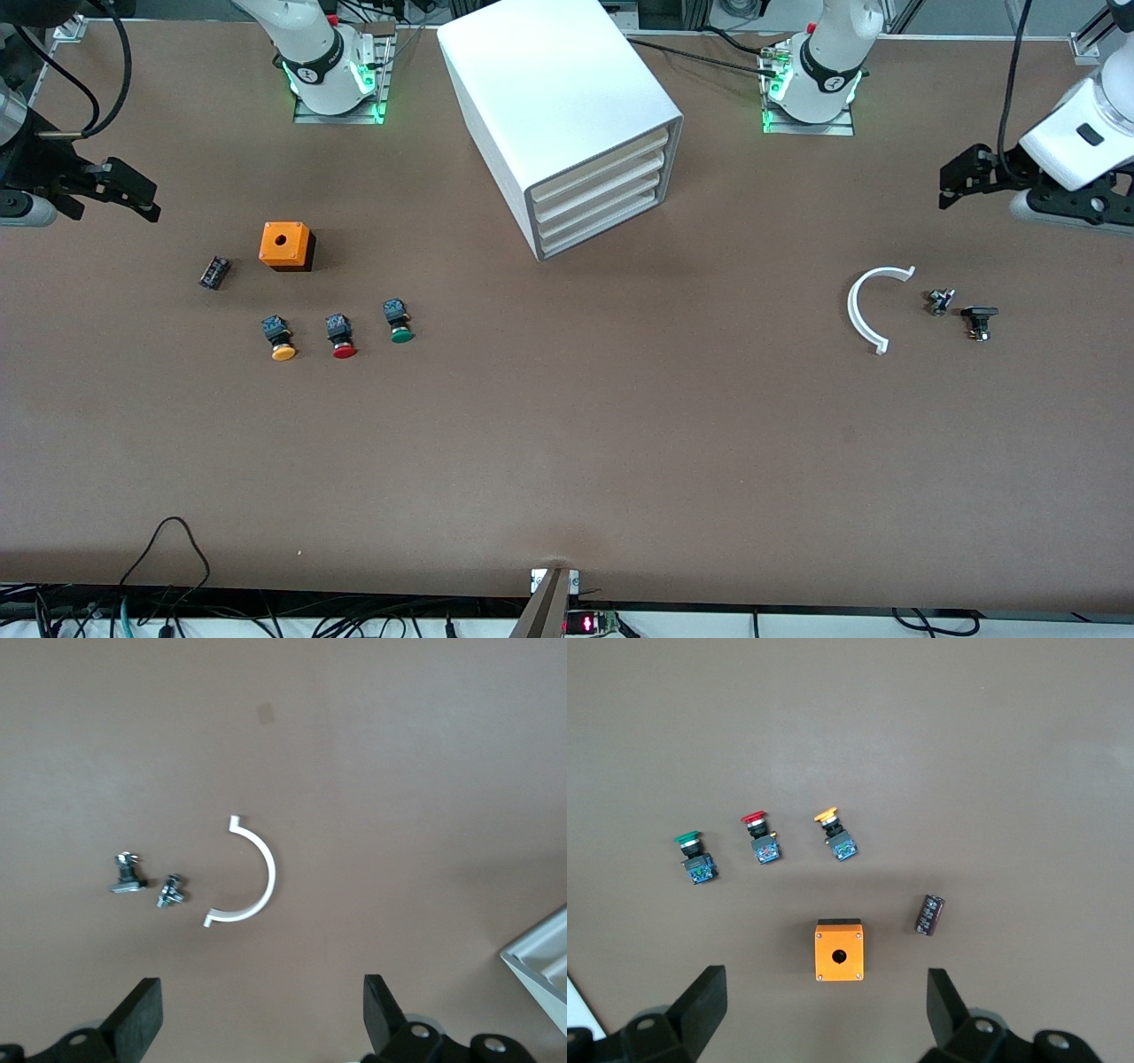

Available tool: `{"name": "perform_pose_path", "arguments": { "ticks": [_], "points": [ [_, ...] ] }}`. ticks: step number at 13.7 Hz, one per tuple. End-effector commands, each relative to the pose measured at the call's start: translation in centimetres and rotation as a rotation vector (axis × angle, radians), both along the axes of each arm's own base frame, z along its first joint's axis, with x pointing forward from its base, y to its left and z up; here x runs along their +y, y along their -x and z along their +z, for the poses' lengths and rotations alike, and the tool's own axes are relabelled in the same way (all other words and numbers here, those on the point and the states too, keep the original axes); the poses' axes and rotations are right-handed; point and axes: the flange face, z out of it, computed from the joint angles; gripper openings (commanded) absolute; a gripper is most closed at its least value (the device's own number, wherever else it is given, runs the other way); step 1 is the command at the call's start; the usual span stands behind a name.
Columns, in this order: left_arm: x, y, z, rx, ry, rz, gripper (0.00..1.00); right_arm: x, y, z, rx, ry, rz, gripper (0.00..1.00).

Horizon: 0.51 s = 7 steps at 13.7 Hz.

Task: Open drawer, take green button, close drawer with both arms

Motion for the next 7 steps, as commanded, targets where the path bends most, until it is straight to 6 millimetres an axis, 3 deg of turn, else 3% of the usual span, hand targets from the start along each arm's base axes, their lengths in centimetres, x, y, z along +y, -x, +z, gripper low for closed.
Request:
{"name": "perform_pose_path", "arguments": {
  "ticks": [1,7],
  "points": [
    [0.90,-1.66,-0.56,0.025,-0.023,-0.007,1.00,-0.16,0.42,-0.02,0.001,-0.010,0.001,1.00],
    [1.18,-1.87,-1.23,0.036,-0.018,0.016,1.00,-0.16,0.34,-0.06,-0.002,-0.010,0.001,1.00]
  ]
}}
